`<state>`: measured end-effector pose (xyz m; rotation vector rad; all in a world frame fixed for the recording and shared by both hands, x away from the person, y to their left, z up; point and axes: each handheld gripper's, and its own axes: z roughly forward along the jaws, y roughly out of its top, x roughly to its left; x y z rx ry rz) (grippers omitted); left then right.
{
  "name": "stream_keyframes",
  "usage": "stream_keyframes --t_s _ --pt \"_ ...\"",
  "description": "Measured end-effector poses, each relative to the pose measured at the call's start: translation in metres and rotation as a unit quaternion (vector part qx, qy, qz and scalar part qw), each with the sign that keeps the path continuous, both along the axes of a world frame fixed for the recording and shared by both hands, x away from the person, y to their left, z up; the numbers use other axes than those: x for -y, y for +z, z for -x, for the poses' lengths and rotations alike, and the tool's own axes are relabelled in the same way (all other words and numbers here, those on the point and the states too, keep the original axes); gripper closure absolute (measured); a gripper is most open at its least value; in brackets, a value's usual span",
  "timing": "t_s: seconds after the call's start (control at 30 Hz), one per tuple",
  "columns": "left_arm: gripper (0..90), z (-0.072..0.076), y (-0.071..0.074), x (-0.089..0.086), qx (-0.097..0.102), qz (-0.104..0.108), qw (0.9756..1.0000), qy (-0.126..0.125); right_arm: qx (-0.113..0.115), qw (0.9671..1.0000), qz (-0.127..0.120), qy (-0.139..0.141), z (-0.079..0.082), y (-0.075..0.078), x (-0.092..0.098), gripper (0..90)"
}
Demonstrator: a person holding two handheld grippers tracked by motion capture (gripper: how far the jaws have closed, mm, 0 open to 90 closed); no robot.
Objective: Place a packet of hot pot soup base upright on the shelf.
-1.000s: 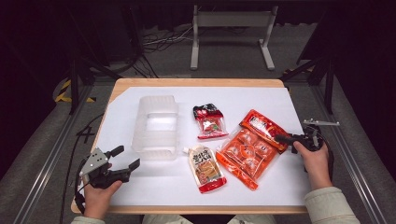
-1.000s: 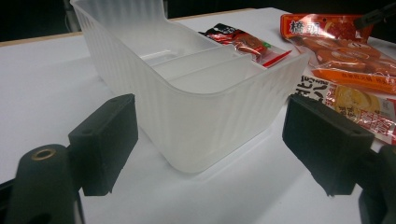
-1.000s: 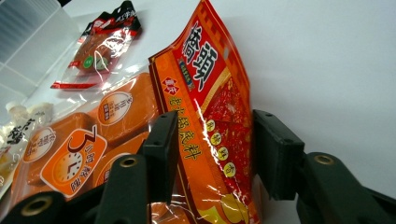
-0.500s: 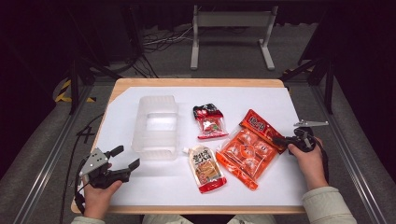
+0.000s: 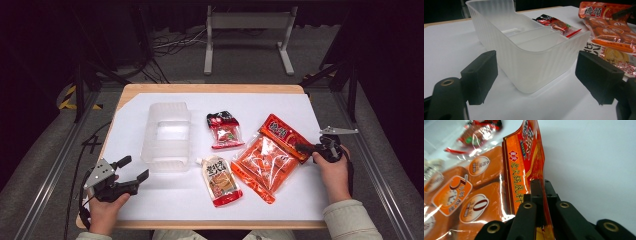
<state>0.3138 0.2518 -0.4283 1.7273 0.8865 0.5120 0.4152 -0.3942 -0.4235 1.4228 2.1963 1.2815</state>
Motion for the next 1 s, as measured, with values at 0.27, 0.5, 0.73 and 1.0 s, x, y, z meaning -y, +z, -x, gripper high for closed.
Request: stream_keyframes --t_s 0.27,0.5,0.73,1.0 --pt "19.1 0.0 0.001 -0.001 0.002 0.002 1.0 0.003 0.017 0.9995 -0.027 0.002 0.008 0.021 0.004 90.0" --pt "19.0 -0.001 0.01 -0.004 0.016 0.015 0.9997 0.008 0.029 0.998 -0.055 0.014 0.019 0.045 0.004 90.0" --pt "18.7 0.0 0.022 0.0 0.028 0.01 0.9995 0.002 0.044 0.9966 -0.063 0.028 0.03 0.065 -0.001 90.0" --pt "16.7 0.001 0.029 0.004 0.032 0.024 0.9992 0.005 0.071 0.9942 -0.063 0.051 0.043 0.087 -0.01 90.0"
